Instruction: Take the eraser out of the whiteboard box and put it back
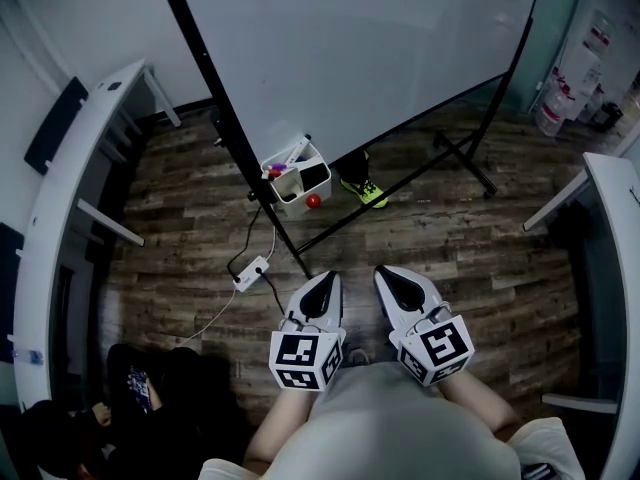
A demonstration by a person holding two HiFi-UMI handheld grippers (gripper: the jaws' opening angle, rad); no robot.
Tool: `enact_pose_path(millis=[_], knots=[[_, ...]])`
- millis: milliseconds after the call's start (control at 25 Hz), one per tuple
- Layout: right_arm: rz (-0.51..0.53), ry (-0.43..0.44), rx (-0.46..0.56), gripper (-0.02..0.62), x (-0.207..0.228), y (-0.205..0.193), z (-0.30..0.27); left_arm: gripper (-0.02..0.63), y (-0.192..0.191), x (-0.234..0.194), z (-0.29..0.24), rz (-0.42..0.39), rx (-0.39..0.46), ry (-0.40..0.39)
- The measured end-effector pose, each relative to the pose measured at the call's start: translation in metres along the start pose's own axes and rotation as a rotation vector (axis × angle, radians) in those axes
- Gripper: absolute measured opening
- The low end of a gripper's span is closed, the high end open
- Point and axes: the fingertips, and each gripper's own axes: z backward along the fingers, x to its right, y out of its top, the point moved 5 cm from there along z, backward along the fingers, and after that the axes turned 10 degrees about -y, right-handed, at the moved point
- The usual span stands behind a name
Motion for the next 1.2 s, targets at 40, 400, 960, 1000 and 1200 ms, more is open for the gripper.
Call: enact_pose_path(millis=[40,400,960,1000,1200], knots=[[0.000,0.002,0.000,0.005,0.000,0.001,-0.002,0.000,0.000,-0.002,0.000,0.002,0.000,0.005],[-0.008,0.046,0.011,0.005,0.002,0.006,-0.021,0.000,0.006,-0.012,-0.003,0.012,0.015,0.052],[0.027,0.193,0.018,0.005,0.024,0.028,-0.091,0.000,0.028,-0.049,-0.030,0.042,0.062,0.186],[0.029,0.204,0.017,0.005,0.025,0.029,-0.096,0.000,0.030,-0.052,-0.032,0.043,0.064,0.193],[0.037,0.251,0.011,0.005,0.031,0.036,-0.117,0.000,0.039,-0.061,-0.042,0.053,0.074,0.231]])
